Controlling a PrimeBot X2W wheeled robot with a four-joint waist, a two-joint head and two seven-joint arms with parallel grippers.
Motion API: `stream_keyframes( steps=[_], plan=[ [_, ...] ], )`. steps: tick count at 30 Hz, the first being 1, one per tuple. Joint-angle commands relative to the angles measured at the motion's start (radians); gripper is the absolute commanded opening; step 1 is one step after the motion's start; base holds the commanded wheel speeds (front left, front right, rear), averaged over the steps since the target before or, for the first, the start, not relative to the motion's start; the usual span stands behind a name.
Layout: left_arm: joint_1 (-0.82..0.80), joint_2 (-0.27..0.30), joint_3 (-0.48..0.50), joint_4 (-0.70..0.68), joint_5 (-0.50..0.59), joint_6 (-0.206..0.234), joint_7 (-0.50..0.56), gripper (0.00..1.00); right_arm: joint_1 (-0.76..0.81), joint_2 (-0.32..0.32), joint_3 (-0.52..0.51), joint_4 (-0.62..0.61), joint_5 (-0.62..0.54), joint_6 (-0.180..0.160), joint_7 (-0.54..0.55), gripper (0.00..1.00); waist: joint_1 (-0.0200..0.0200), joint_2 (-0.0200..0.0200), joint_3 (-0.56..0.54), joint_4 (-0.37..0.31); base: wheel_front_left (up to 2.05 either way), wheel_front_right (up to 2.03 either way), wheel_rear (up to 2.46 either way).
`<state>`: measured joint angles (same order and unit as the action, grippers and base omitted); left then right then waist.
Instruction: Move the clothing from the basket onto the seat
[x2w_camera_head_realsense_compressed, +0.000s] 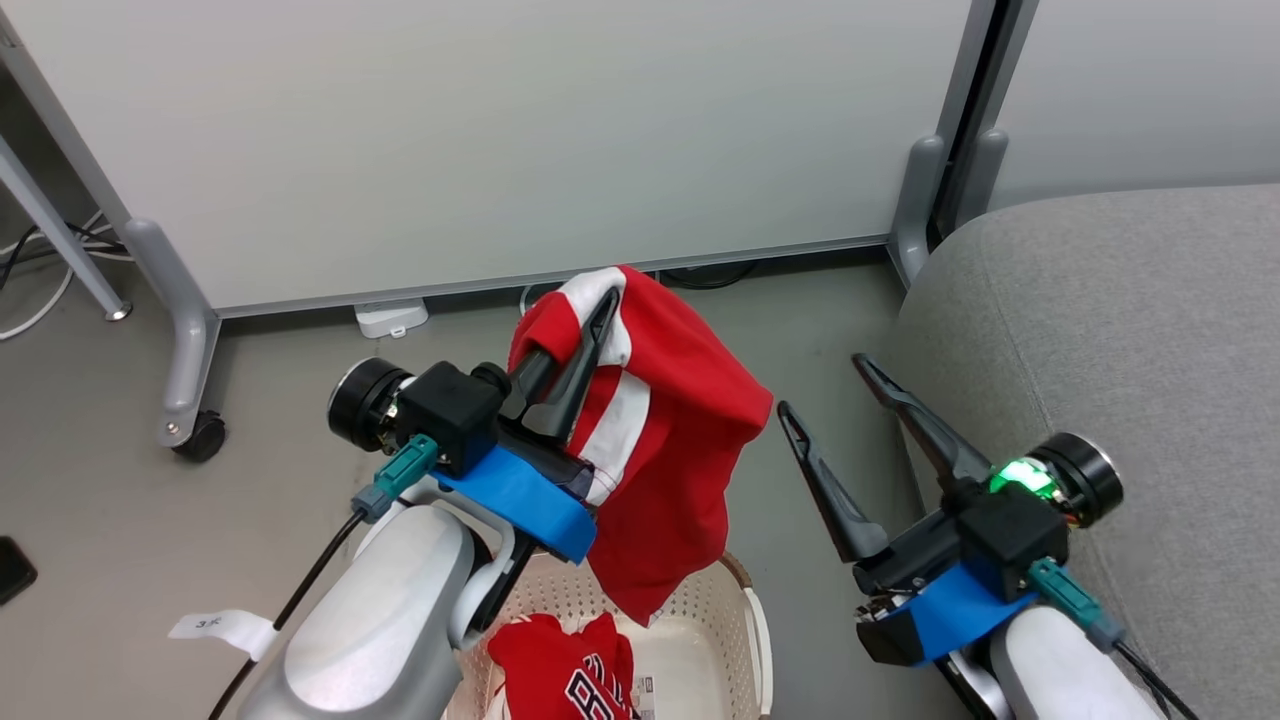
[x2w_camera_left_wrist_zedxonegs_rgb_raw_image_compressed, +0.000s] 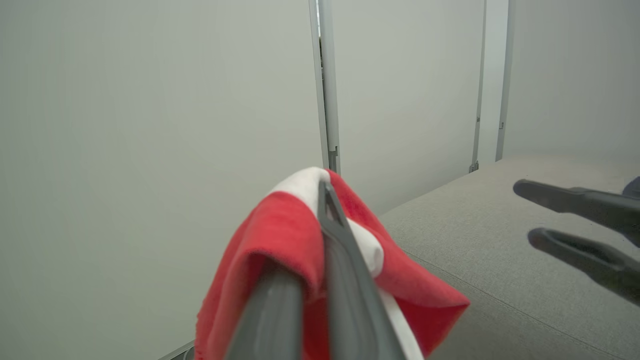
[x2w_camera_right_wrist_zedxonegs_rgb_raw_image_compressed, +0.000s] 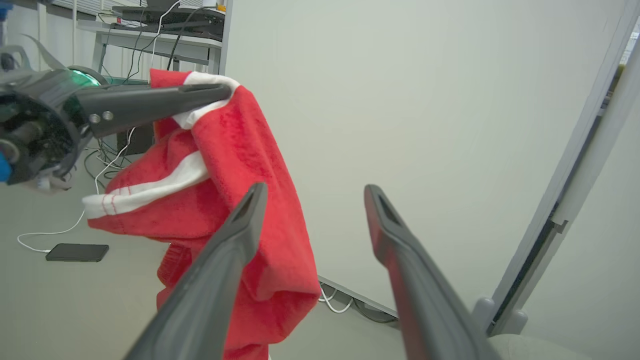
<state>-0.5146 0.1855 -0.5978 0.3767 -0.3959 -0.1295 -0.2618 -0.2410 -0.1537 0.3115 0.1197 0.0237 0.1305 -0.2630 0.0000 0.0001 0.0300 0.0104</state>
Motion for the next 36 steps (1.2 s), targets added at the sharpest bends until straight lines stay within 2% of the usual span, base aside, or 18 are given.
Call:
stream_keyframes(
  steps=[1,11,20,27,28,29,30,36],
  plan=[
    [-0.019,-0.005,-0.003,-0.006,0.004,-0.001,-0.005,0.0,-0.028,-0.015,0.026,0.02,-0.007,0.0,-0.002,1.0,0.0,-0.0001,0.01,0.009,0.0,0.0,0.0],
    [-0.053,-0.029,-0.021,-0.014,0.01,-0.001,-0.005,0.0,-0.14,-0.039,0.127,0.16,-0.036,0.0,-0.002,1.0,0.0,-0.0001,0.038,0.043,0.0,0.0,0.0],
    [-0.064,-0.042,-0.049,-0.027,0.014,-0.001,-0.005,0.0,-0.27,-0.019,0.161,0.312,-0.071,0.0,-0.002,1.0,0.0,-0.0001,0.061,0.063,0.0,0.0,0.0],
    [-0.074,-0.047,-0.085,-0.038,0.004,-0.001,-0.005,0.0,-0.347,0.008,0.183,0.392,-0.05,0.0,-0.002,1.0,0.0,-0.0001,0.074,0.076,0.0,0.0,0.0],
    [-0.074,-0.046,-0.087,-0.039,0.003,-0.001,-0.005,0.0,-0.351,0.013,0.184,0.397,-0.041,0.0,-0.002,0.42,0.0,-0.0001,0.075,0.077,0.0,0.0,0.0],
    [-0.074,-0.046,-0.09,-0.039,0.003,-0.001,-0.005,0.0,-0.356,0.015,0.185,0.398,-0.037,0.0,-0.002,0.05,0.0,-0.0001,0.076,0.077,0.0,0.0,0.0],
    [-0.074,-0.045,-0.091,-0.039,0.002,-0.001,-0.005,0.0,-0.357,0.018,0.186,0.4,-0.026,0.0,-0.002,0.0,0.0,-0.0001,0.077,0.077,0.0,0.0,0.0],
    [-0.072,-0.04,-0.096,-0.032,0.001,-0.001,-0.005,0.0,-0.342,0.019,0.192,0.388,-0.005,0.0,-0.002,0.0,0.0,-0.0001,0.077,0.072,0.0,0.0,0.0]
  ],
)
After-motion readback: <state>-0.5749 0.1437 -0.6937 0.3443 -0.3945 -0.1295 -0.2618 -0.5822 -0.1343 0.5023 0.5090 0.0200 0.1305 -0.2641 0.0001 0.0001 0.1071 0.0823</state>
